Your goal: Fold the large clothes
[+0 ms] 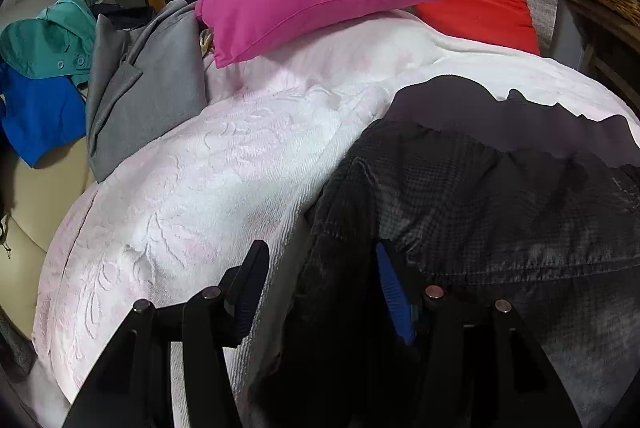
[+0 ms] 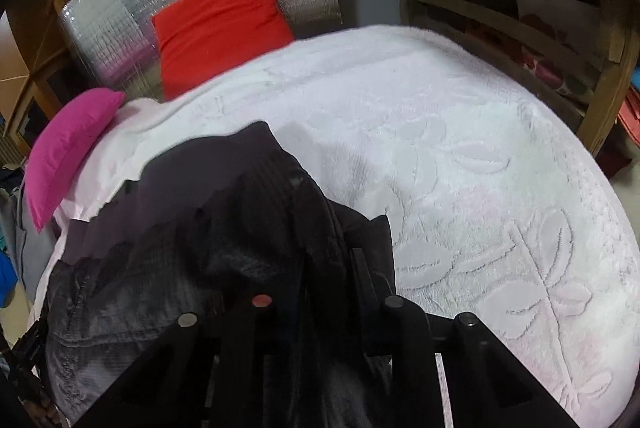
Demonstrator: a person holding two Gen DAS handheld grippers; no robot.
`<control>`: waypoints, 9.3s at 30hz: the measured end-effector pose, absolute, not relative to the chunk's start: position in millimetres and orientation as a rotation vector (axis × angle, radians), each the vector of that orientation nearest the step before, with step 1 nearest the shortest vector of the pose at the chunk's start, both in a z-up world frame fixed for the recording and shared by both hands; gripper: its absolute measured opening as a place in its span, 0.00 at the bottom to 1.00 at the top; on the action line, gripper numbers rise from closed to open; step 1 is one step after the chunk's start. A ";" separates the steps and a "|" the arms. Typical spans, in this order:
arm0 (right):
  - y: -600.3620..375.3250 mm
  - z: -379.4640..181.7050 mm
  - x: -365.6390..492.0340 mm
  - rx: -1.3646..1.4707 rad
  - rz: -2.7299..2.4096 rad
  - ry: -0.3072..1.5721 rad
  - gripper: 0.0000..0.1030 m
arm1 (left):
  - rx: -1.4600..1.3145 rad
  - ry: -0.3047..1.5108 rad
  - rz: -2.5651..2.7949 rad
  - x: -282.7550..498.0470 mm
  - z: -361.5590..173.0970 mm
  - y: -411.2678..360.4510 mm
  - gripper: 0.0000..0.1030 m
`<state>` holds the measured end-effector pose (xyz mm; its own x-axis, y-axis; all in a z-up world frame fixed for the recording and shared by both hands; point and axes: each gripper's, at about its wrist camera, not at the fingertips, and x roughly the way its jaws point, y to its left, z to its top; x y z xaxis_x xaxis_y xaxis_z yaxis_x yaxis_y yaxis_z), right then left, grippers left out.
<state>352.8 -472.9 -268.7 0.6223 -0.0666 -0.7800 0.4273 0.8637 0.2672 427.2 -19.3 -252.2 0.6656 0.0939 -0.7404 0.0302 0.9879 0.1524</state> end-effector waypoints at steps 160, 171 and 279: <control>-381.6 -242.5 258.1 0.079 -0.370 0.758 0.57 | 0.136 0.862 -0.118 384.3 -265.5 5.5 0.23; -409.9 -235.4 246.0 0.204 -0.414 0.749 0.52 | 0.208 0.738 -0.002 340.1 -219.5 -0.4 0.39; -234.5 -47.7 78.5 0.155 -0.247 0.478 0.84 | 0.098 0.292 -0.002 92.2 19.1 -26.3 0.99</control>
<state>78.5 -234.5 -47.7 0.8590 -0.1978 -0.4723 0.2702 0.9586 0.0900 92.2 -26.3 19.1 0.9576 0.0124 -0.2879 0.0160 0.9952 0.0963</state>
